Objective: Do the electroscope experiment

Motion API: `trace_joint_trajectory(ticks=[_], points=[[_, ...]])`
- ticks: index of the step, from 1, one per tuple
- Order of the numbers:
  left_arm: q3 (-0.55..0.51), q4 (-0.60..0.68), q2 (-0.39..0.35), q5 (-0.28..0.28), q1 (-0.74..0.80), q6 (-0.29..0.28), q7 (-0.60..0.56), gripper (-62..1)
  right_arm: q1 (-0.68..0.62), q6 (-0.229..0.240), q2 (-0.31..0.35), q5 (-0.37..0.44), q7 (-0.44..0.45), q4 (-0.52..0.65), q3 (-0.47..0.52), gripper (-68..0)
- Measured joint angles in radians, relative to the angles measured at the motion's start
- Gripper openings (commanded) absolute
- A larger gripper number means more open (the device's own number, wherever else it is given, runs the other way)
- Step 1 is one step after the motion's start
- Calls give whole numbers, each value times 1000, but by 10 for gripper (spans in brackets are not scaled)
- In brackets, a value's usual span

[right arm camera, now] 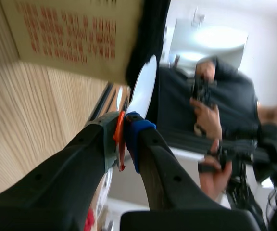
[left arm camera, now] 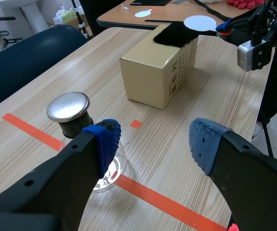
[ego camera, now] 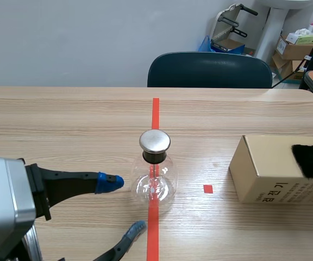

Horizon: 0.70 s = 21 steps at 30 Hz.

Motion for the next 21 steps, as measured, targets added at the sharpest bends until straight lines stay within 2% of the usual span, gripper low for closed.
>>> trace_joint_trajectory(ticks=[3, 5, 7, 11, 12, 13, 15, 19, 20, 21], points=[[0, 0, 0, 0, 0, 0, 0, -268, 1, -2, 2, -10, 255, 0, -4, -658], [0, 0, 0, 0, 0, 0, 0, -268, 0, -2, -4, -13, 306, 0, -7, -658], [0, 0, 0, 0, 0, 0, 0, -268, 0, -3, -6, -13, 259, 0, -7, -658], [0, 0, 0, 0, 0, 0, 0, -268, -2, 0, -6, 11, -58, 0, -7, -658], [0, 0, 0, 0, 0, 0, 0, -268, -1, 1, -4, 11, -102, 0, -6, -658], [0, 0, 0, 0, 0, 0, 0, -268, -2, 1, -2, 11, -106, 0, -6, -658], [0, 0, 0, 0, 0, 0, 0, -268, -2, 1, -1, 11, -39, 0, -4, -658], [0, 0, 0, 0, 0, 0, 0, -268, 1, -2, 2, -2, 297, 0, -3, -658], [0, 0, 0, 0, 0, 0, 0, -268, 0, -3, -2, -3, 330, 0, -4, -658], [0, 0, 0, 0, 0, 0, 0, -268, 0, -2, -5, -4, 321, 0, -5, -658]])
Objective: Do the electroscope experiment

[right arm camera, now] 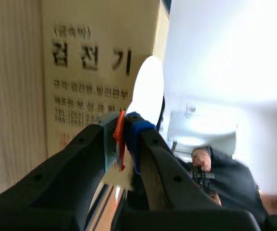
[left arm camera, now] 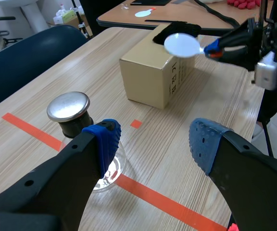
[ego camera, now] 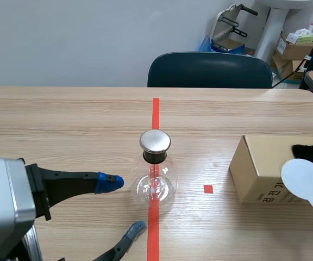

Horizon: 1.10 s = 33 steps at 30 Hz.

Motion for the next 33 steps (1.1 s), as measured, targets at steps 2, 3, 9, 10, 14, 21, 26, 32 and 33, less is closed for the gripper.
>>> trace_joint_trajectory(ticks=[2, 3, 9, 10, 14, 21, 26, 32, 33], points=[[0, 0, 0, 0, 0, 0, 0, -268, -2, 2, -2, 2, -86, 0, -3, -658], [0, 0, 0, 0, 0, 0, 0, -268, -2, 2, -3, 4, -169, 0, -4, -658], [0, 0, 0, 0, 0, 0, 0, -268, -2, 3, 4, 19, -379, 0, 3, -658], [0, 0, 0, 0, 0, 0, 0, -268, -2, 2, 4, 13, -310, 0, 3, -658], [0, 0, 0, 0, 0, 0, 0, -268, 0, 1, 1, -5, -34, 0, 0, -658], [0, 0, 0, 0, 0, 0, 0, -268, -2, 2, -1, 7, -430, 0, -2, -658], [0, 0, 0, 0, 0, 0, 0, -268, -2, 2, 2, 0, -280, 0, 2, -658], [0, 0, 0, 0, 0, 0, 0, -268, -2, 0, -2, -16, -54, 0, -2, -658], [0, 0, 0, 0, 0, 0, 0, -268, -2, 0, -2, -19, -110, 0, -3, -658]])
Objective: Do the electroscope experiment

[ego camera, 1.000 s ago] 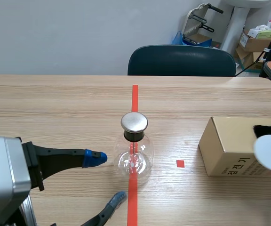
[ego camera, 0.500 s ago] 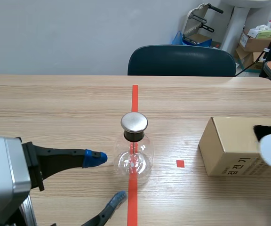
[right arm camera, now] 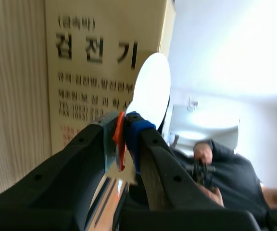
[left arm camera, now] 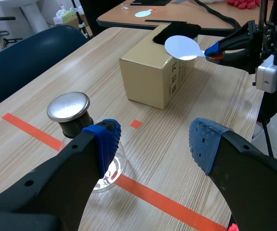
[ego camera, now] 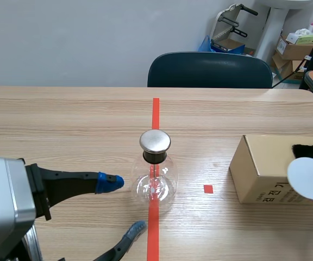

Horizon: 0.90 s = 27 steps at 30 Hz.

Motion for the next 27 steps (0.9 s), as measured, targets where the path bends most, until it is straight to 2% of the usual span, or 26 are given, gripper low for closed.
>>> trace_joint_trajectory(ticks=[3, 5, 7, 8, 11, 12, 14, 16, 19, 21, 23, 24, 27], points=[[0, 0, 0, 0, 0, 0, 0, -268, 1, 2, 1, 10, -254, 0, 0, -658], [0, 0, 0, 0, 0, 0, 0, -268, 0, 3, 3, 13, -319, 0, 2, -658], [0, 0, 0, 0, 0, 0, 0, -268, 0, 3, 3, 12, -286, 0, 5, -658], [0, 0, 0, 0, 0, 0, 0, -268, 0, 3, 4, 12, -235, 0, 5, -658], [0, 0, 0, 0, 0, 0, 1, -268, 1, -1, 5, 7, 22, 0, 5, -658], [0, 0, 0, 0, 0, 0, 2, -268, 0, -1, 4, 4, 75, 0, 5, -658], [0, 0, 0, 0, 0, 0, 2, -268, 0, 0, -1, 3, 85, 0, 4, -658], [0, 0, 0, 0, 0, 0, 2, -268, 0, 1, -2, 0, -2, 0, 4, -658], [0, 0, 0, 0, 0, 0, 2, -268, 0, 2, -1, 21, -255, 0, 0, -658], [0, 0, 0, 0, 0, 0, 2, -268, 0, 3, 3, 25, -333, 0, 2, -658], [0, 0, 0, 0, 0, 0, 2, -268, 0, 3, 4, 24, -302, 0, 6, -658], [0, 0, 0, 0, 0, 0, 2, -268, 0, 3, 4, 20, -252, 0, 6, -658], [0, 0, 0, 0, 0, 0, 2, -268, 0, 2, 3, 7, -13, 0, 5, -658]])
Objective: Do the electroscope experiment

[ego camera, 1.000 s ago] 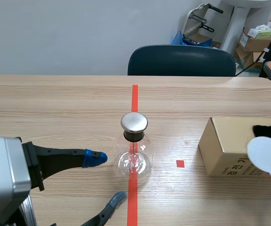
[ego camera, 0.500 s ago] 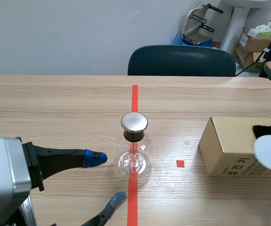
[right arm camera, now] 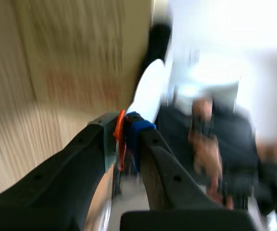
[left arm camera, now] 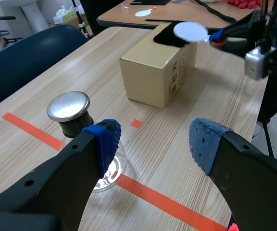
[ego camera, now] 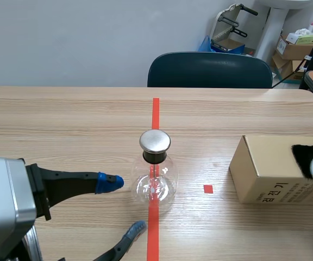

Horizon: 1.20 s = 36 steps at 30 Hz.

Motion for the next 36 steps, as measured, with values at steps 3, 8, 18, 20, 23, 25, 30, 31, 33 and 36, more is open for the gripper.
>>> trace_joint_trajectory(ticks=[3, 8, 18, 20, 23, 25, 30, 31, 33, 36], points=[[0, 0, 0, 0, 0, 0, 0, -268, 0, 1, -1, -4, 99, 0, 0, -658], [0, 0, 0, 0, 0, 0, 0, -268, 0, 1, -3, 0, -186, 0, -4, -658], [0, 0, 0, 0, 0, 0, 0, -268, 0, -2, 0, -11, 98, 0, 0, -658], [0, 0, 0, 0, 0, 0, 0, -268, 0, 1, -3, -11, 78, 0, -1, -658], [0, 0, 0, 0, 0, 0, 0, -268, 0, 1, -3, -10, -102, 0, -4, -658], [0, 0, 0, 0, 0, 0, 0, -268, 0, 1, -3, -3, -256, 0, -4, -658], [0, 0, 0, 0, 0, 0, 0, -268, 0, 2, -2, -2, -296, 0, -3, -658], [0, 0, 0, 0, 0, 0, 0, -268, 0, 0, -2, -3, -225, 0, -2, -658], [0, 0, 0, 0, 0, 0, 0, -268, 0, 0, 0, -7, -61, 0, 0, -658], [0, 0, 0, 0, 0, 0, 0, -268, 0, -2, 0, -11, 53, 0, 0, -658]])
